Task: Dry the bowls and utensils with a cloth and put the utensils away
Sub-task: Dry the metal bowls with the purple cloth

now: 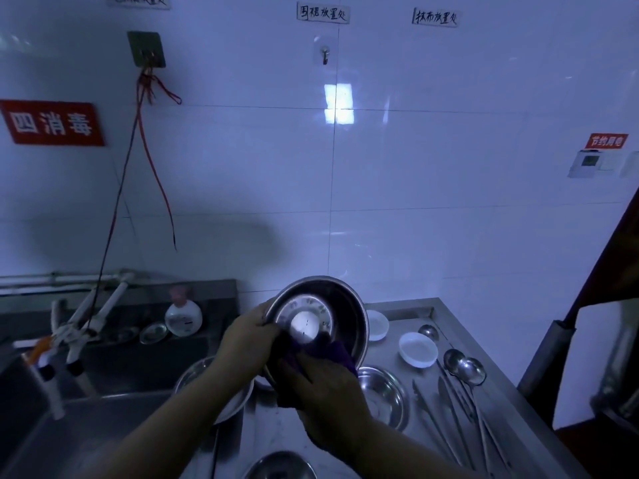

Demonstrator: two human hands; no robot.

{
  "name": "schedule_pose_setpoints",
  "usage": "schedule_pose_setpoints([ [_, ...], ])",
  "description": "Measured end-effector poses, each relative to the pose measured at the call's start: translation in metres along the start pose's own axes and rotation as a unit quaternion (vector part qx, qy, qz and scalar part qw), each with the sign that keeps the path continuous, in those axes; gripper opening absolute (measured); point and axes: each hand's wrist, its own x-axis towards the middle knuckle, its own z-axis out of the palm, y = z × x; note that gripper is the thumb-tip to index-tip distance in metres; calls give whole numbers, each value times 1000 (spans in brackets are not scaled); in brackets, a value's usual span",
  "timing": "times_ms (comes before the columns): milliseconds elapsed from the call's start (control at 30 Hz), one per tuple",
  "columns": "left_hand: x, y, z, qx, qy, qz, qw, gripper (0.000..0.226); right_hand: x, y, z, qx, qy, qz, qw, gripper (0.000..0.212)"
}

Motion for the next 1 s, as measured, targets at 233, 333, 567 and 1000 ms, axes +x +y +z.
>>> schedule_pose_setpoints([
  [233,7,5,-37,100,-108,-39,988,20,-15,43,-12,-93,-73,-204,972,26],
  [333,-2,-3,-19,2,18,-37,999,24,-9,30,-8,-75,-27,-138,987,17],
  [567,-40,-28,31,-84,110,-47,989,23,-5,2,5,-75,24,-5,997,27],
  [1000,-6,1,-29,220,-130,27,966,14,-26,53,-15,-82,-100,-225,966,18],
])
